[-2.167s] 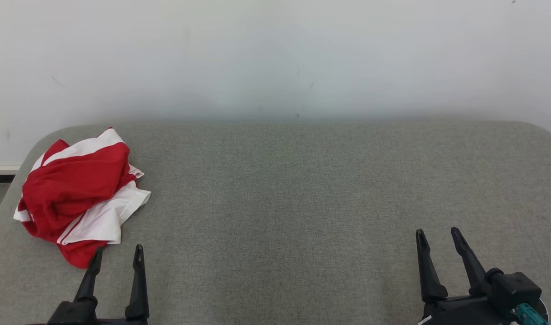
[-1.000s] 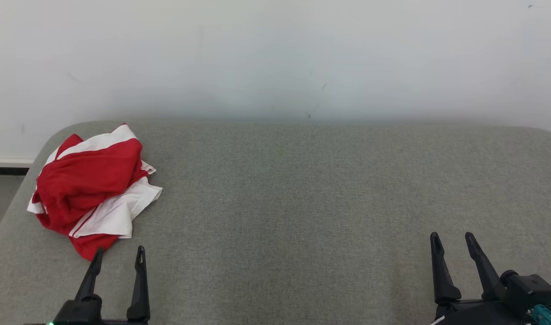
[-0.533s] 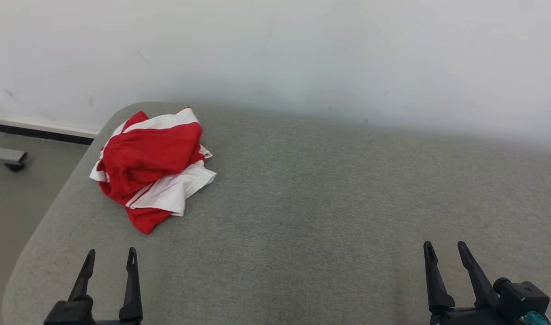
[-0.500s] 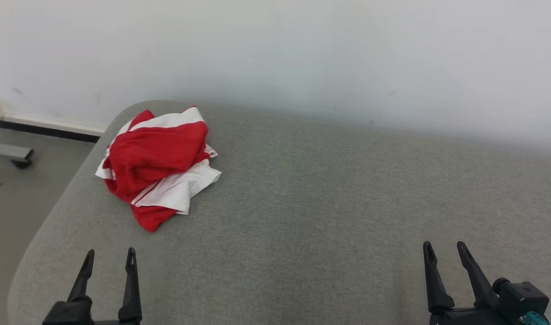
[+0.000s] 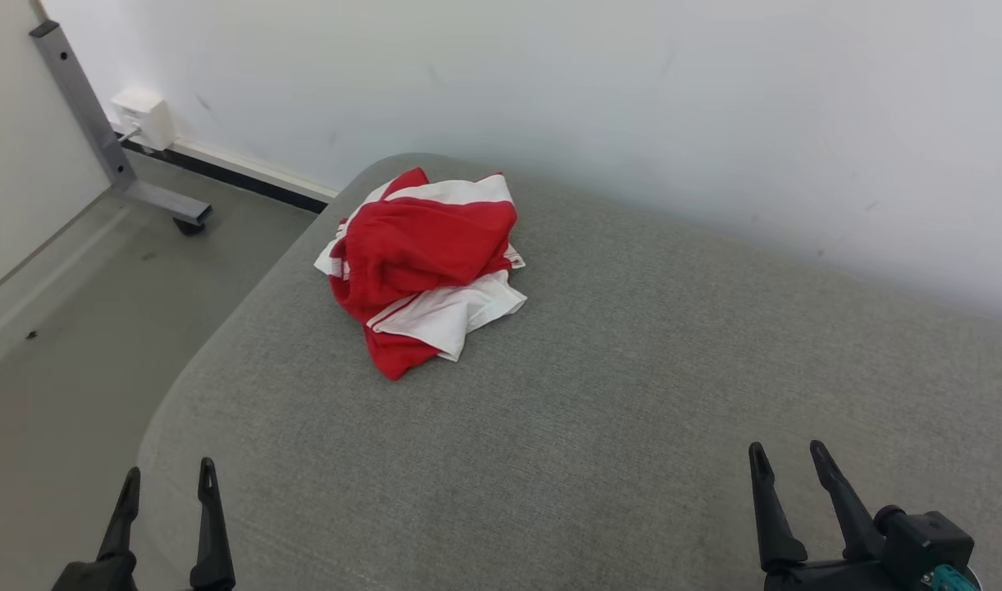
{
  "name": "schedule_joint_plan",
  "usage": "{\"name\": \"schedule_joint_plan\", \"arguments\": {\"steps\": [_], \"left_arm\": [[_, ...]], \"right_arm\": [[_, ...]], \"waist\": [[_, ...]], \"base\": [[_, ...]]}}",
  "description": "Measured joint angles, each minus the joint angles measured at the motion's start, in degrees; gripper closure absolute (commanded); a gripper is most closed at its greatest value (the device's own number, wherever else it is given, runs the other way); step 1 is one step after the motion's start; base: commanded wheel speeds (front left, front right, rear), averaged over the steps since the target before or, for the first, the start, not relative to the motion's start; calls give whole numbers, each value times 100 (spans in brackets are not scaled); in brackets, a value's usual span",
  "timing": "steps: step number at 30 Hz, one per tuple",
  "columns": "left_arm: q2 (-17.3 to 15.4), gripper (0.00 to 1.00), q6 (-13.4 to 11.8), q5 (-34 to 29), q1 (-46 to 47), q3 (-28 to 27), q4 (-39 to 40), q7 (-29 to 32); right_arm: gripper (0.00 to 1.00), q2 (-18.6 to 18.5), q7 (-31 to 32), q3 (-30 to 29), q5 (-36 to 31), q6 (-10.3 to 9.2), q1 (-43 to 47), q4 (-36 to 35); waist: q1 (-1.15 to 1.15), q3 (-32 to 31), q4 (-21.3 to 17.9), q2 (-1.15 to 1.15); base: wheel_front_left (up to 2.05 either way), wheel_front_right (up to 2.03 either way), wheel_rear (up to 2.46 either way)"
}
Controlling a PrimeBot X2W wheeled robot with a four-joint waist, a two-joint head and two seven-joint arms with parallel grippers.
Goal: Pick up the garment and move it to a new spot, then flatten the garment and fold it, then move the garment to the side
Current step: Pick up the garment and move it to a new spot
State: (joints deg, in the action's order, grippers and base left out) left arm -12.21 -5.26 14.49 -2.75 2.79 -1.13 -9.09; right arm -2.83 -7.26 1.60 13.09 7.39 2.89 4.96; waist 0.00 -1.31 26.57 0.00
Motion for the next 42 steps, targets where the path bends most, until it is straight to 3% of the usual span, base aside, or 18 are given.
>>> {"name": "schedule_joint_plan", "arguments": {"steps": [10, 17, 29, 37, 42], "left_arm": [[4, 0, -76, 175, -58, -97, 15, -31], [-157, 0, 133, 293, 503, -110, -232, -19], [-921, 0, 647, 487, 2464, -294, -583, 314], [-1345, 0, 935, 600, 3918, -263, -1429, 638], [-1623, 0, 989, 515, 4571, -181, -2241, 801]], "right_arm": [[0, 2, 10, 101, -44, 0, -126, 52], [0, 2, 11, 57, -185, 0, -213, 60], [0, 2, -59, -325, -535, 0, -586, 160], [0, 0, -232, -600, -624, 0, -849, 16], [0, -1, -283, -659, -647, 0, -973, -90]], "waist": [[1, 157, 232, 1], [1, 252, 60, 0], [1, 731, -722, 0], [2, 1290, -1457, 1], [2, 1663, -1898, 1]], "base": [[0, 0, 0], [0, 0, 0], [0, 0, 0], [0, 0, 0], [0, 0, 0]]}}
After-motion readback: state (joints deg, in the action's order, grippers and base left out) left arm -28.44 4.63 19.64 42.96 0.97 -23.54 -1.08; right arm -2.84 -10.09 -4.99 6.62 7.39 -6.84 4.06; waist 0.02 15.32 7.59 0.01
